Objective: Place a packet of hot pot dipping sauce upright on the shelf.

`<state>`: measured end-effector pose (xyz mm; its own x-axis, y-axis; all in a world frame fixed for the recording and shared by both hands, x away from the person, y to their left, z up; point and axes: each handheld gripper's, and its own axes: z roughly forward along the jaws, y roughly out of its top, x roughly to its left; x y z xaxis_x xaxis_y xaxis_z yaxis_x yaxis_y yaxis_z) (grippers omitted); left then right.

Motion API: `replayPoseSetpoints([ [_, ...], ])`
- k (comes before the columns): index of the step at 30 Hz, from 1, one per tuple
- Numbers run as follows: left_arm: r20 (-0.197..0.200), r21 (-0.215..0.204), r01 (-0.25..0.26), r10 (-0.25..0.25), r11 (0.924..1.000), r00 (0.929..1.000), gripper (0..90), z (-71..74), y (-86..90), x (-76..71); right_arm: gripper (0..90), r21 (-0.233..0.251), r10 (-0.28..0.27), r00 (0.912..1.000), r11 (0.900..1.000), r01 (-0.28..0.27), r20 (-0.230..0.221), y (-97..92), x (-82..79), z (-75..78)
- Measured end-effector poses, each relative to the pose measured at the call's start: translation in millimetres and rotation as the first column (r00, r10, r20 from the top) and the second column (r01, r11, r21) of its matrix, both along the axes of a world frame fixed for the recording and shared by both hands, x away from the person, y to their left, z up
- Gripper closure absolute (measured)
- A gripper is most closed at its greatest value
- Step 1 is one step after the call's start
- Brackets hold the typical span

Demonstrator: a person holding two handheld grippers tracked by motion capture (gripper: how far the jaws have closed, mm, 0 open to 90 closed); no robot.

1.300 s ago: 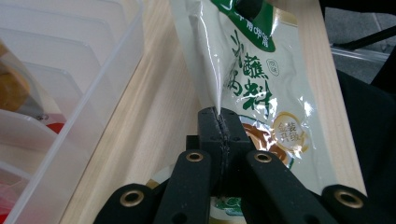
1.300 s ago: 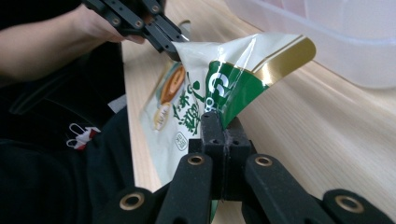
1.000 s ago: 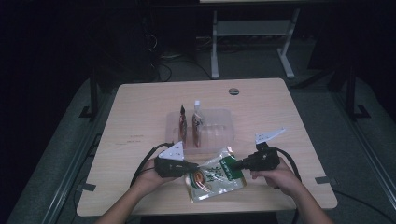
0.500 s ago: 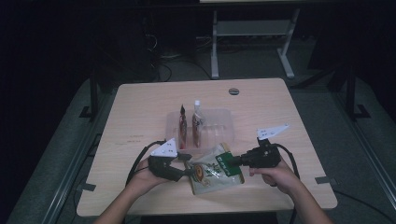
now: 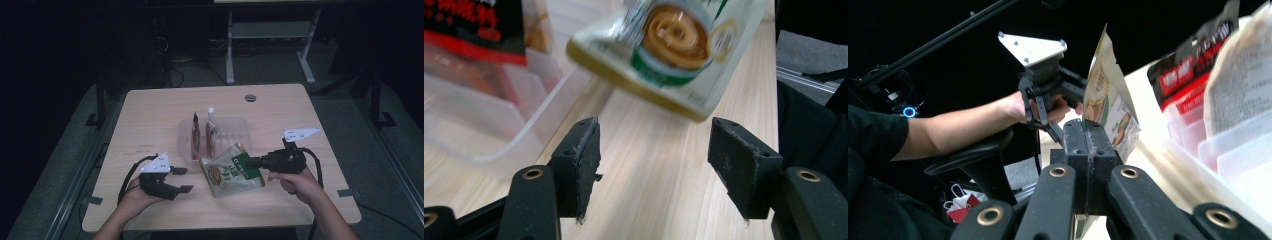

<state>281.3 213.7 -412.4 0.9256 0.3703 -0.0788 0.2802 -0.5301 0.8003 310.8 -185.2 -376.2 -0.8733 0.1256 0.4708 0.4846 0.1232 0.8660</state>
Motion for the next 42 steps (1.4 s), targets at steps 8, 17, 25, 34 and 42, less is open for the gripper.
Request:
replayPoseSetpoints([
  [8, 0.001, 0.016, -0.006, 0.006, 0.9999, 1.0000, 37.1, -2.1, 0.8, 1.1, 90.0, 0.017, -0.054, 0.9969, 0.9985, 0.053, 0.057, -4.3, 2.4, 21.1],
  [17, -0.003, 0.019, -0.010, 0.010, 0.9998, 0.9999, 36.8, -3.2, 2.7, 3.6, 90.0, -0.020, -0.163, 0.9801, 0.9859, 0.166, 0.114, -9.8, 9.6, 43.5],
  [25, -0.015, 0.012, -0.018, 0.018, 0.9998, 0.9997, 36.8, -3.7, 3.4, 4.5, 90.0, -0.016, -0.247, 0.9616, 0.9680, 0.251, 0.120, -14.8, 19.7, 56.4],
  [34, -0.014, 0.029, -0.017, 0.018, 0.9994, 0.9997, 36.8, -5.1, 4.7, 6.7, 90.0, 0.013, -0.303, 0.9444, 0.9528, 0.303, 0.129, -28.9, 23.5, 67.0],
  [42, -0.017, 0.038, -0.014, 0.014, 0.9992, 0.9998, 36.8, -5.1, 3.2, 7.3, 90.0, 0.032, -0.330, 0.9320, 0.9439, 0.329, 0.151, -44.3, 16.8, 79.0],
])
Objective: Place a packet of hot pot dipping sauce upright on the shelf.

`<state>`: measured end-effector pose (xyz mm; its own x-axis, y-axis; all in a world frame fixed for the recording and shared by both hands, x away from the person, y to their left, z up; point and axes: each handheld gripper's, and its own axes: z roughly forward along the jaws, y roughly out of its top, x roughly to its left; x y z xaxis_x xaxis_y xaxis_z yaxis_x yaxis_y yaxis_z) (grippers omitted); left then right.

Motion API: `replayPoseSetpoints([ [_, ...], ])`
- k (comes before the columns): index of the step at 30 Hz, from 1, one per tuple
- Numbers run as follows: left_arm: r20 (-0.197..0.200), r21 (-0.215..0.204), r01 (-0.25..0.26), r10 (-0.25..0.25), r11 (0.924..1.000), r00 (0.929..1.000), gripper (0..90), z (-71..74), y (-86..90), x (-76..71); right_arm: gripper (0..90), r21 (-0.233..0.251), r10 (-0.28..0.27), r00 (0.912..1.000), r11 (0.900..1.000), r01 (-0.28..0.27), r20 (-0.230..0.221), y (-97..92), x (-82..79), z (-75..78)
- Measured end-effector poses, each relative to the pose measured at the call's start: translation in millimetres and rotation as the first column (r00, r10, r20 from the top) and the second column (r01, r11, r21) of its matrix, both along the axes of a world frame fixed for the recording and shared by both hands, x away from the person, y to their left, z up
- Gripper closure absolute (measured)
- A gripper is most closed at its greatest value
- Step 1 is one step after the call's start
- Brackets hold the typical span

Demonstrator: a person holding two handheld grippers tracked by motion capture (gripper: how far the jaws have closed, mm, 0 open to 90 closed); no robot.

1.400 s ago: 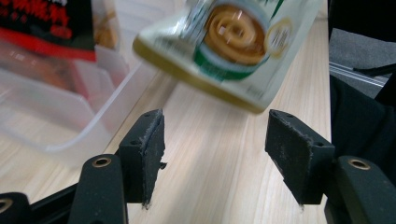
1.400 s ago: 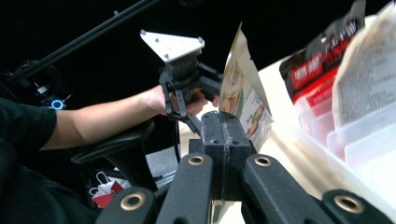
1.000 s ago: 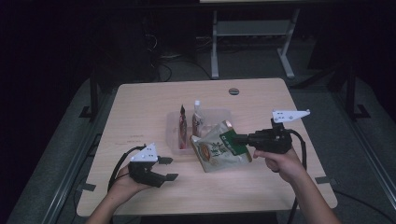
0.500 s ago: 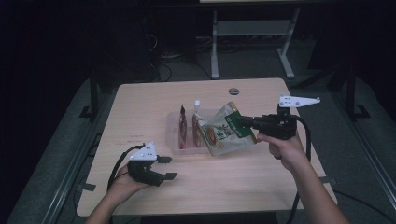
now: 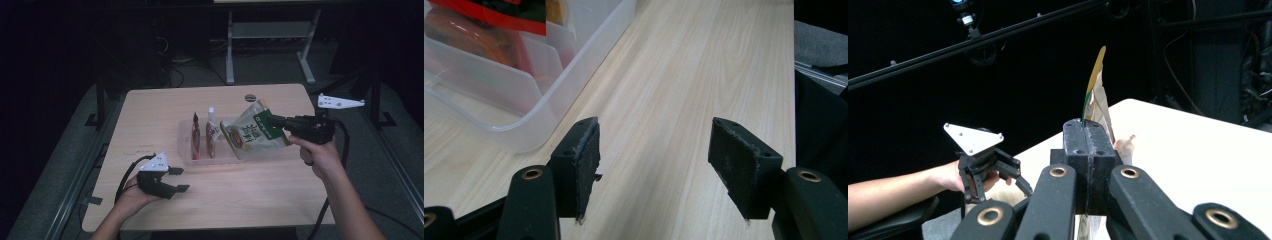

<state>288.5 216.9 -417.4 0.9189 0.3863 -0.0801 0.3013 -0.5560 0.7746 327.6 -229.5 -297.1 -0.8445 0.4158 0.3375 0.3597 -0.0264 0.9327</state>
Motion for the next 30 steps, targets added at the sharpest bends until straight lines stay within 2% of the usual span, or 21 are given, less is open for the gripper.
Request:
replayPoseSetpoints([
  [7, -0.002, -0.002, 0.000, 0.000, 1.0000, 1.0000, 36.8, -0.7, -0.1, 0.6, 90.0, 0.002, -0.010, 0.9998, 1.0000, 0.010, 0.015, -1.4, -0.7, 5.3],
  [11, -0.001, 0.008, 0.003, -0.003, 1.0000, 1.0000, 36.8, -0.6, 0.1, 2.0, 90.0, -0.004, -0.014, 0.9999, 0.9999, 0.014, 0.000, 0.6, 3.6, 3.4],
  [16, -0.005, 0.005, 0.003, -0.003, 1.0000, 1.0000, 36.8, -1.4, -0.2, 1.4, 90.0, -0.020, -0.022, 0.9993, 0.9996, 0.021, -0.032, 10.5, 16.4, -4.7],
  [22, -0.007, 0.018, 0.013, -0.013, 0.9998, 0.9999, 36.6, -1.7, 0.9, 2.2, 90.0, -0.001, -0.036, 0.9969, 0.9994, 0.036, -0.070, 18.3, 32.2, -17.1],
  [30, -0.010, 0.021, 0.011, -0.011, 0.9997, 0.9999, 36.4, -2.0, 2.1, 3.0, 90.0, 0.015, -0.036, 0.9957, 0.9992, 0.037, -0.086, 37.8, 45.4, -25.2],
])
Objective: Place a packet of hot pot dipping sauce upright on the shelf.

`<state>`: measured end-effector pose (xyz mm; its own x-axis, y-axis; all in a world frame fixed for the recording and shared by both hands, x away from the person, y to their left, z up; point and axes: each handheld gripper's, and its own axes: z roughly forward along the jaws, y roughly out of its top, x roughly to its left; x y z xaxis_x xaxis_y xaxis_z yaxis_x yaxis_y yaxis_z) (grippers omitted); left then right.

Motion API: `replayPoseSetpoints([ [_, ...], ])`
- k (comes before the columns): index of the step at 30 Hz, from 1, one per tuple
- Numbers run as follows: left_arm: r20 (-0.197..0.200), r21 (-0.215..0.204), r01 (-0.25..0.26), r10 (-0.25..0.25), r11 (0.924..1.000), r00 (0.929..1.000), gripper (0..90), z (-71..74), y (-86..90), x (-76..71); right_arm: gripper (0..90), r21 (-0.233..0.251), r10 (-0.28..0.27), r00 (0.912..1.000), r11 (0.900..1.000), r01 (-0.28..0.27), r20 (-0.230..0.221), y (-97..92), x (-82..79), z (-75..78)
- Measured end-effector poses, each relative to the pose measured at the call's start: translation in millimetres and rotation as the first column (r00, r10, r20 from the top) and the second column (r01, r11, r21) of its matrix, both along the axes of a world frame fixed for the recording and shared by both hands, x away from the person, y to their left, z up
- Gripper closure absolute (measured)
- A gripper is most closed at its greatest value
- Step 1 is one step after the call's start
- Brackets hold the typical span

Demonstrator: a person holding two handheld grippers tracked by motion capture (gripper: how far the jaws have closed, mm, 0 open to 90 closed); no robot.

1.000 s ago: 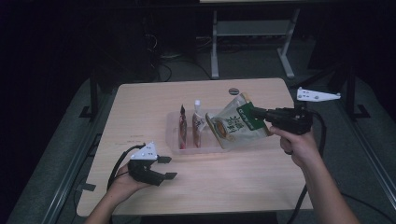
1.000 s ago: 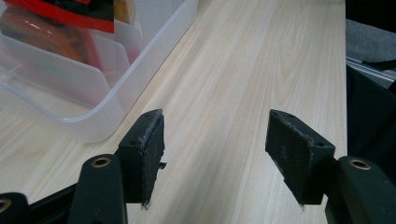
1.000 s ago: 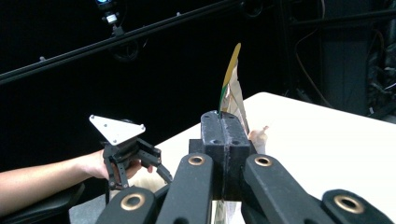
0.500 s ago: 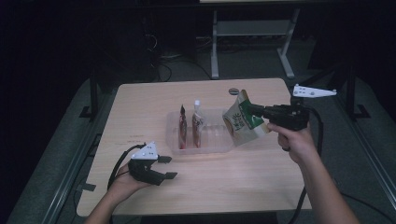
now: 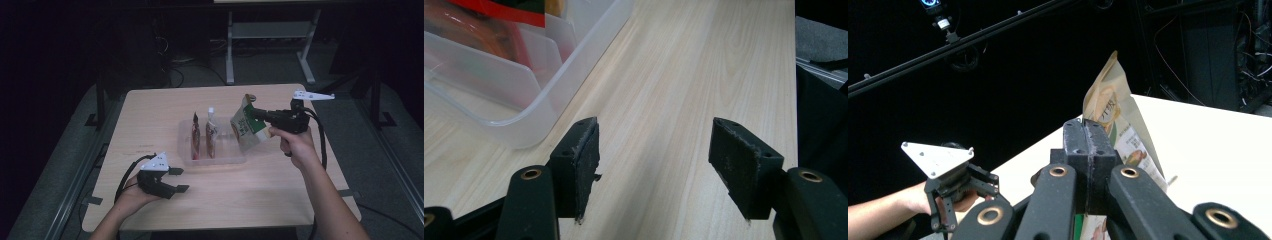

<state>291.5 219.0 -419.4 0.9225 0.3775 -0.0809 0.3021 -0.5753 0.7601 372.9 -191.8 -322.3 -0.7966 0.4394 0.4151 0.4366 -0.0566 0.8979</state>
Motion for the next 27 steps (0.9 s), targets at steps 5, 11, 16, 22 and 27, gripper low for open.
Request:
replayPoseSetpoints([
  [5, -0.006, 0.003, 0.003, -0.003, 1.0000, 1.0000, 36.3, -0.6, 0.3, 0.3, 90.0, -0.005, -0.015, 0.9999, 0.9999, 0.015, 0.001, 4.6, 4.3, -1.5],
  [11, -0.019, 0.008, 0.008, -0.008, 0.9999, 0.9998, 36.1, -2.4, -1.0, 0.1, 90.0, -0.007, -0.067, 0.9977, 0.9977, 0.067, -0.010, -4.3, 7.9, -8.1],
  [16, -0.027, 0.012, 0.012, -0.012, 0.9999, 0.9996, 35.8, -3.6, -2.8, 0.1, 90.0, -0.057, -0.101, 0.9947, 0.9934, 0.099, -0.022, -9.6, 10.4, -17.6],
  [22, -0.029, 0.015, 0.012, -0.012, 0.9998, 0.9995, 35.5, -4.3, -2.7, 0.3, 90.0, -0.127, -0.125, 0.9912, 0.9847, 0.119, -0.042, -9.3, 17.1, -33.6],
  [27, -0.023, 0.023, 0.012, -0.012, 0.9997, 0.9997, 35.2, -4.1, -1.4, 1.3, 76.6, -0.161, -0.120, 0.9923, 0.9803, 0.114, -0.028, -8.8, 17.9, -33.5],
])
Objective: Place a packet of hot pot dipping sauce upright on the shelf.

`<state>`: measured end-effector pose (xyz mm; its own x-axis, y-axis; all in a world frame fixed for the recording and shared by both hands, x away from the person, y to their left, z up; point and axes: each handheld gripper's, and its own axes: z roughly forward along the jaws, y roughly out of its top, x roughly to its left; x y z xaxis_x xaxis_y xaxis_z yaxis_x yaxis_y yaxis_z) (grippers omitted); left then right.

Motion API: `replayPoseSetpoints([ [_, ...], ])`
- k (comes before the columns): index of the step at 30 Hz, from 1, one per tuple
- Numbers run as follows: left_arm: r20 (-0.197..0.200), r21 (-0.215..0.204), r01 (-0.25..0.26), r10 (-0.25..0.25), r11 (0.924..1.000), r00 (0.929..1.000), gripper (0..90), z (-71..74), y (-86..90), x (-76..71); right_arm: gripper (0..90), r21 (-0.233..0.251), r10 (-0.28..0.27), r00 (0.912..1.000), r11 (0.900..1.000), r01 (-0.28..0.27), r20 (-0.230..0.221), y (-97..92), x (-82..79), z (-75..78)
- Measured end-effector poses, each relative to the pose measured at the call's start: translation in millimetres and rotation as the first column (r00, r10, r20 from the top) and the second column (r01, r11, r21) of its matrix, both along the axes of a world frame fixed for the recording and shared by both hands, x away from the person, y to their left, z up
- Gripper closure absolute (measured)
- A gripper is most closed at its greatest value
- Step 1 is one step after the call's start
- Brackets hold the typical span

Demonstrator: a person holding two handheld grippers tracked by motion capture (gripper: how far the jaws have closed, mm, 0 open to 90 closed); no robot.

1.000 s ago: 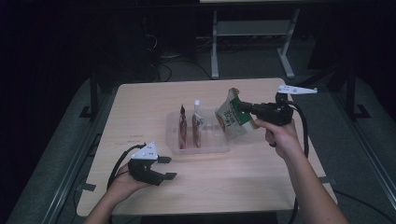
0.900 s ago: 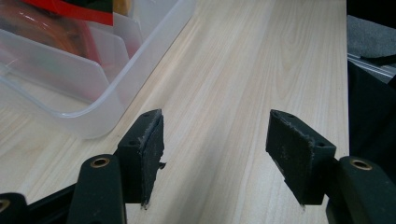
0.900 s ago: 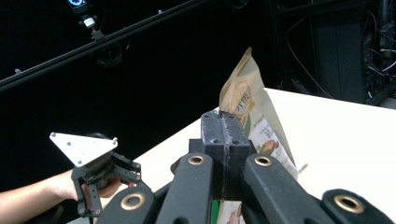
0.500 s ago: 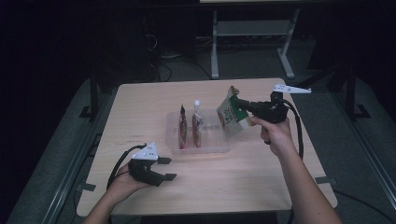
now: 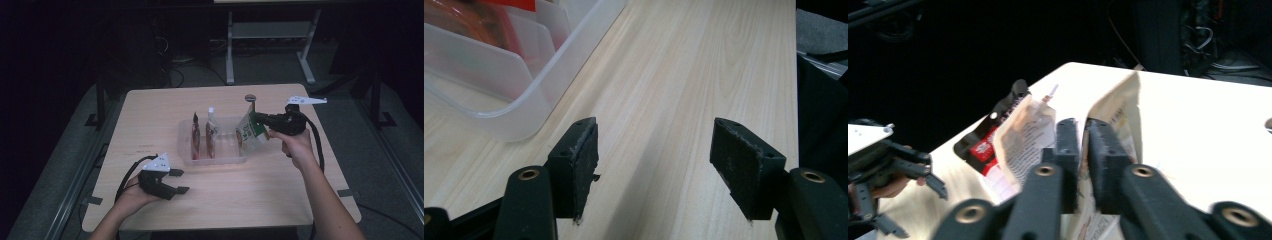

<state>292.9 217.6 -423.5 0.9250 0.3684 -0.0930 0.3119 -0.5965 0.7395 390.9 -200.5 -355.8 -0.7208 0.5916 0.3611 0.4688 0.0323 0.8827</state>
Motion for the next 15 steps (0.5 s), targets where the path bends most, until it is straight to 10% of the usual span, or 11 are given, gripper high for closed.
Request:
replayPoseSetpoints([
  [15, -0.004, 0.037, -0.040, 0.041, 0.9985, 0.9992, 28.3, 3.1, 13.9, 0.9, 41.4, -0.222, 0.048, 0.9976, 0.9744, -0.035, 0.050, -6.9, -33.0, 1.6],
])
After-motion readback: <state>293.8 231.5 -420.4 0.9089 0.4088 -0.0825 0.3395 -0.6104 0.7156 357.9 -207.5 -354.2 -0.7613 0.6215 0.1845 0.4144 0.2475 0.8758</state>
